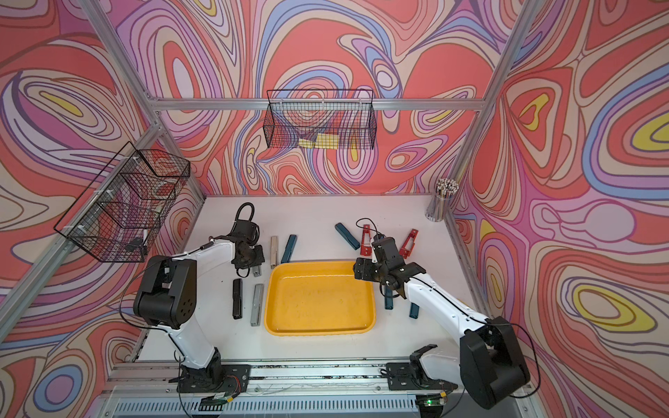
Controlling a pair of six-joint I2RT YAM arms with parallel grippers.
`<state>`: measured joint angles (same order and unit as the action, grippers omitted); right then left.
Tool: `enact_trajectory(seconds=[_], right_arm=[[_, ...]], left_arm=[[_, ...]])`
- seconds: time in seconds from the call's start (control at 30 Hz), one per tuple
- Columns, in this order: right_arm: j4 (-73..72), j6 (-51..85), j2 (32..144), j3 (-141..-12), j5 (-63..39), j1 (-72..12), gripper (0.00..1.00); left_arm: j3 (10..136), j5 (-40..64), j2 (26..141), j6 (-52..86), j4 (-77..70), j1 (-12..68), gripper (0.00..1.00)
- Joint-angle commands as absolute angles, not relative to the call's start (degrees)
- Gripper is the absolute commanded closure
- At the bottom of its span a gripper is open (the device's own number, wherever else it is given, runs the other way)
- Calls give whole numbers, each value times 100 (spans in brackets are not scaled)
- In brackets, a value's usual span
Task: Put the pruning pliers into the storage box
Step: Pick up the pruning pliers from the center of the board.
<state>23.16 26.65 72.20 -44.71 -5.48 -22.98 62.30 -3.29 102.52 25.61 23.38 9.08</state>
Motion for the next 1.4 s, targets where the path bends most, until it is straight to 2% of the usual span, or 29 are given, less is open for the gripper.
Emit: enact_trajectory(seconds=[0.0, 0.37, 0.73, 1.07, 1.37], right_arm=[[2286, 2696, 7070, -4404, -584, -2347, 16], [2200, 2592, 7071, -4454, -602, -2347, 15], [2040, 2543, 7065, -4368, -793, -2347, 13], [2133, 2566, 7120, -4353, -869, -2347, 13], [2655, 2732, 6938, -4338, -539, -2366, 16]], left_arm=[[6425, -562, 10073, 2624, 2745, 923, 100], [6547, -727, 9176, 2561, 3189, 916, 100], [6639, -122, 8061, 2471, 4123, 1081, 100], [6688, 606, 7512, 2465, 4675, 1172, 100], [6570, 1010, 7330, 2683, 4758, 1789, 100]])
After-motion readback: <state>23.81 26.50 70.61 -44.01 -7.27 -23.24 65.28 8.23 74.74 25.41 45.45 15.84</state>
